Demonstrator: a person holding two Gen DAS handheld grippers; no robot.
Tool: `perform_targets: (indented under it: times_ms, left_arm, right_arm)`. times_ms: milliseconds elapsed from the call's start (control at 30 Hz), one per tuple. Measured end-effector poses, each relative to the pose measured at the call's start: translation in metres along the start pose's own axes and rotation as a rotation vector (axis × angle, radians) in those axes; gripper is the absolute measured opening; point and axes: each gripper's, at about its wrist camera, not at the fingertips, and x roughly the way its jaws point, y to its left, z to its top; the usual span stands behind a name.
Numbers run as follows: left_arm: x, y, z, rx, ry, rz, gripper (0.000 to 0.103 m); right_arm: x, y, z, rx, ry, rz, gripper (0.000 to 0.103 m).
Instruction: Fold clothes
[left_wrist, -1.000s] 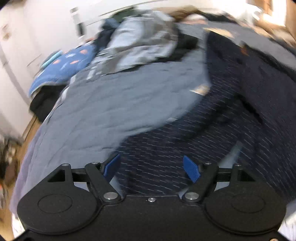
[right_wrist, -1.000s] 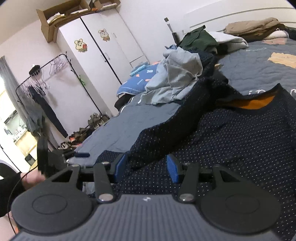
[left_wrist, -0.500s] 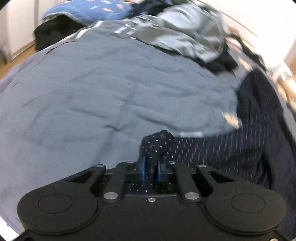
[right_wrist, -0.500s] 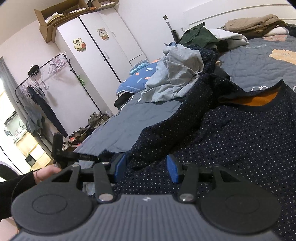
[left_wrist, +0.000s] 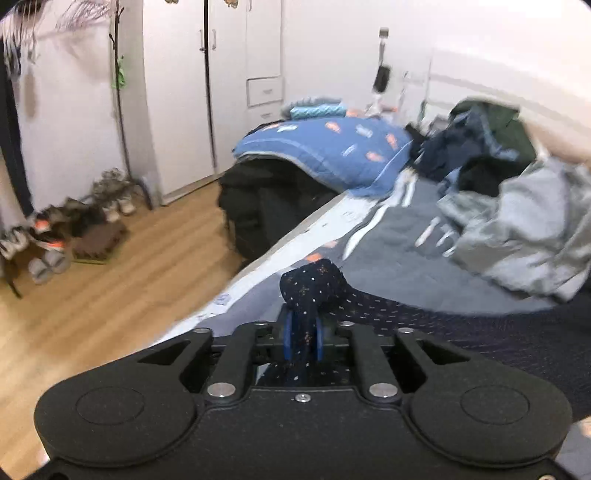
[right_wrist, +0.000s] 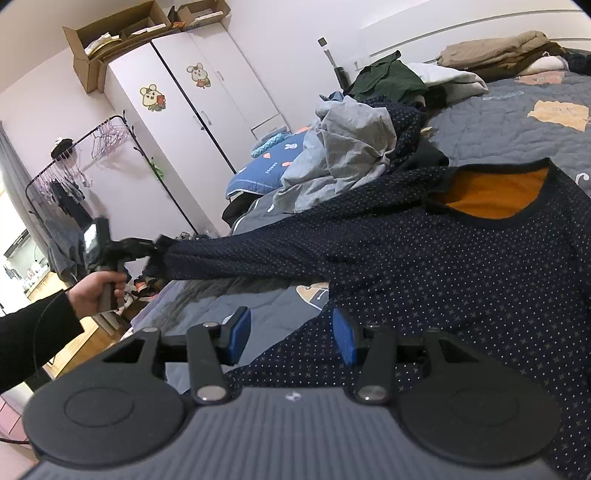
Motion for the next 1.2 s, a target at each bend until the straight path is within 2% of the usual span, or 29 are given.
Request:
perform_targets:
  times_ms: [33, 100, 167, 200, 233, 300, 433, 533, 633, 733, 800, 933, 1067, 1200]
  left_arm:
    - [0.003, -0.004, -0.003, 0.007, 0.013, 0.015, 0.04]
    - [-0.002, -0.013, -0.011, 0.023, -0.013, 0.024, 0.058]
    - [-0.013, -0.019, -0.02, 0.025, -0.05, 0.023, 0.064]
    - [-0.021, -0.02, -0.022, 0.017, -0.049, -0.003, 0.064]
    - [-0.028, -0.021, -0.025, 0.007, -0.045, -0.033, 0.064]
    - [-0.045, -0.031, -0.032, 0.027, -0.024, -0.142, 0.064]
    - [-0.094, -0.067, -0.066, 0.158, 0.001, -0.342, 0.064]
    - [-0.127, -0.09, -0.095, 0.196, 0.02, -0.463, 0.064]
    - [-0.152, -0.109, -0.115, 0.222, 0.031, -0.538, 0.064]
    - [-0.176, -0.124, -0.13, 0.269, 0.029, -0.581, 0.065]
    - [-0.188, -0.131, -0.138, 0.28, 0.017, -0.597, 0.069]
    - [-0.204, -0.148, -0.157, 0.294, -0.011, -0.622, 0.07]
    - [-0.22, -0.166, -0.176, 0.309, -0.038, -0.646, 0.074]
    - [-0.236, -0.184, -0.195, 0.323, -0.066, -0.671, 0.075]
  right_arm:
    - [-0.001, -0.001, 0.0, 0.001, -0.002, -0.002, 0.048]
    - [-0.002, -0.002, 0.001, 0.002, -0.005, -0.006, 0.048]
    - [-0.004, -0.005, 0.002, 0.006, -0.009, -0.011, 0.048]
    - [-0.004, -0.006, 0.003, 0.009, -0.011, -0.014, 0.048]
    - [-0.005, -0.007, 0.003, 0.012, -0.013, -0.017, 0.048]
    - [-0.006, -0.008, 0.004, 0.014, -0.015, -0.025, 0.048]
    - [-0.012, -0.005, 0.005, 0.004, -0.022, -0.044, 0.048]
    - [-0.024, 0.002, 0.002, 0.007, -0.032, -0.073, 0.048]
    - [-0.037, 0.01, -0.002, 0.012, -0.042, -0.108, 0.048]
    - [-0.055, 0.019, -0.009, 0.02, -0.054, -0.166, 0.048]
    - [-0.074, 0.024, -0.022, 0.042, -0.08, -0.198, 0.048]
    - [-0.112, 0.032, -0.047, 0.084, -0.13, -0.267, 0.048]
    - [-0.144, 0.02, -0.077, 0.13, -0.144, -0.457, 0.048]
    - [-0.157, 0.007, -0.116, 0.194, -0.116, -0.52, 0.048]
